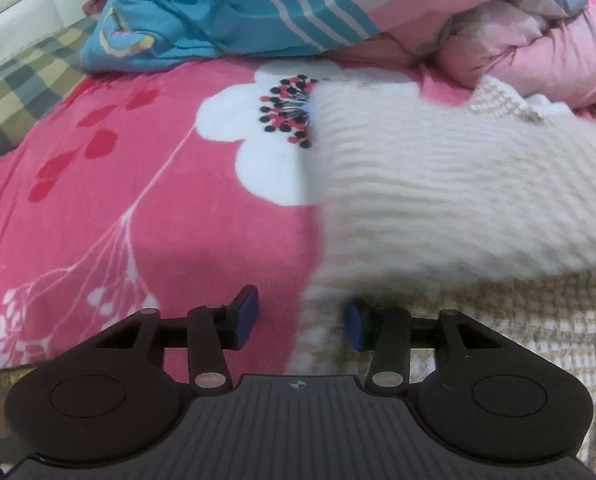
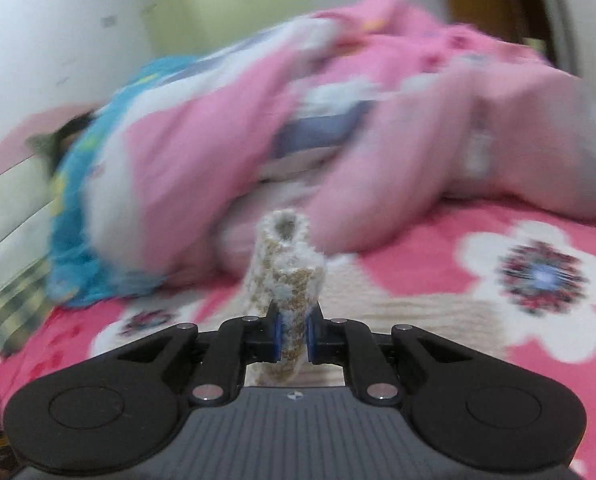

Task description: Fold clothes

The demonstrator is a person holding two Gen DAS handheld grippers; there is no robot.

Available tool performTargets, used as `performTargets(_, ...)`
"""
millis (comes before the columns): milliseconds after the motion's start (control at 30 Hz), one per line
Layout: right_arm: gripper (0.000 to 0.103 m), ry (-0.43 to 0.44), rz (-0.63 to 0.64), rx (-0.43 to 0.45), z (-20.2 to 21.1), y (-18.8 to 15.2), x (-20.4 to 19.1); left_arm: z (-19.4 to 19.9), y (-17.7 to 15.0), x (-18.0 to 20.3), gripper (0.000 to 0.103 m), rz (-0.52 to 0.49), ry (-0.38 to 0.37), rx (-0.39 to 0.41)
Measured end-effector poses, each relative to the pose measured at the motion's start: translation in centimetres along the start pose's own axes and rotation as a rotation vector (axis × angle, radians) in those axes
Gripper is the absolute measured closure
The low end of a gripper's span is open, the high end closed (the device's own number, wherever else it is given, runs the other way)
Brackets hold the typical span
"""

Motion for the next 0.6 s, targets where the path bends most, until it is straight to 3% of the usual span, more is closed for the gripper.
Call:
performTargets(167, 0.092, -0.053, -0.208, -0.147, -3.1, -2.6, 6.2, 0.1, -0.2, 1.1, 0.046, -0.073, 0.014, -0.006)
performTargets(300, 0.092, -0.019, -0.214, -0.118, -2.7, -1.8, 5.7, 0.8, 0.0, 0.6, 0.046, -0.024, -0.027, -0.030)
performTargets(467, 0.092, -0.005, -0.178, -0.049, -1.2, -0.2, 5.5, 3.8, -0.3, 0.2, 0.047, 0.053, -0.165, -0.043)
performTargets(600, 0.092, -0.046, -0.228, -0.116, -2.1, -1.7, 7.7, 6.4, 0.7, -0.5, 0.047, 0.188, -0.280, 0.041)
Point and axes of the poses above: each gripper's, at about its wrist camera, not at the fingertips, and z roughly against the way its jaws point, x to its right, y to its top, the point moved 5 cm from there along -z, roughly the way its jaws point, and after that the axes turned 14 degrees about -y, right-handed, at the moved point
